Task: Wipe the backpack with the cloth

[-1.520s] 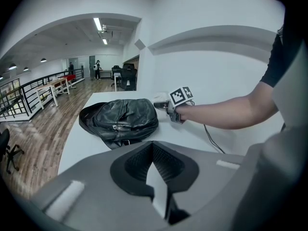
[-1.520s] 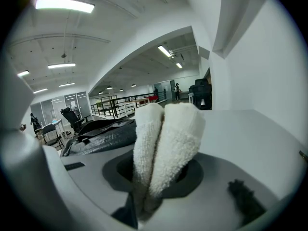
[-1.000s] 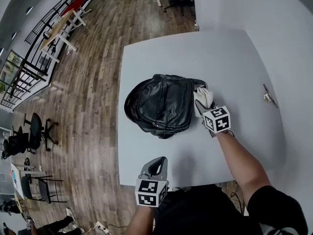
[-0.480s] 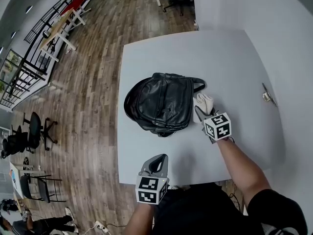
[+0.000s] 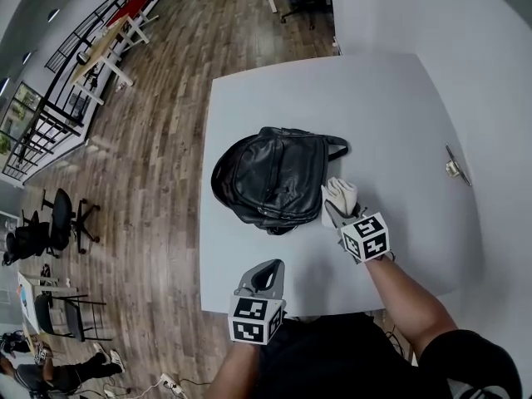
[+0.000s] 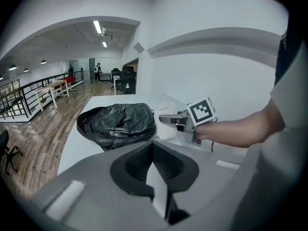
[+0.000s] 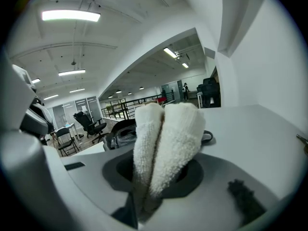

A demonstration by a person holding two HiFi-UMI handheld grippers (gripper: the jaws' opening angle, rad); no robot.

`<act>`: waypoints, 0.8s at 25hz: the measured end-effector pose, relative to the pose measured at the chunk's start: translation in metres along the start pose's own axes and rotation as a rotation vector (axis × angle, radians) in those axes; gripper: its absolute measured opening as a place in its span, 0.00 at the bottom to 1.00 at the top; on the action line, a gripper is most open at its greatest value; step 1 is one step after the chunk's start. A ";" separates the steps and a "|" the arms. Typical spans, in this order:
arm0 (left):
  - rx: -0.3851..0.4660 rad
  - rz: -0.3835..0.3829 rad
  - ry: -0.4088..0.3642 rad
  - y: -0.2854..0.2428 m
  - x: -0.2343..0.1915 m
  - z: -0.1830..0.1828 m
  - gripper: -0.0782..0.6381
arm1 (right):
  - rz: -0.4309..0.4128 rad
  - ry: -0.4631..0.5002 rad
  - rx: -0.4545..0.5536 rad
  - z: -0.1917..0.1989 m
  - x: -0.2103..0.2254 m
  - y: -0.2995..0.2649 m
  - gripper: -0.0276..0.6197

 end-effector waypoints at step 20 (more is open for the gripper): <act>0.008 0.080 -0.043 0.010 -0.046 0.006 0.12 | 0.086 -0.005 0.015 -0.002 -0.047 0.013 0.19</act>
Point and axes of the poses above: the fingertips, and each gripper's own axes: y backward along the fingers, x to its right, z out of its underside, the point moved 4 cm from there along y, backward along the fingers, and after that the axes turned 1 degree about -x, right-handed, at the moved point
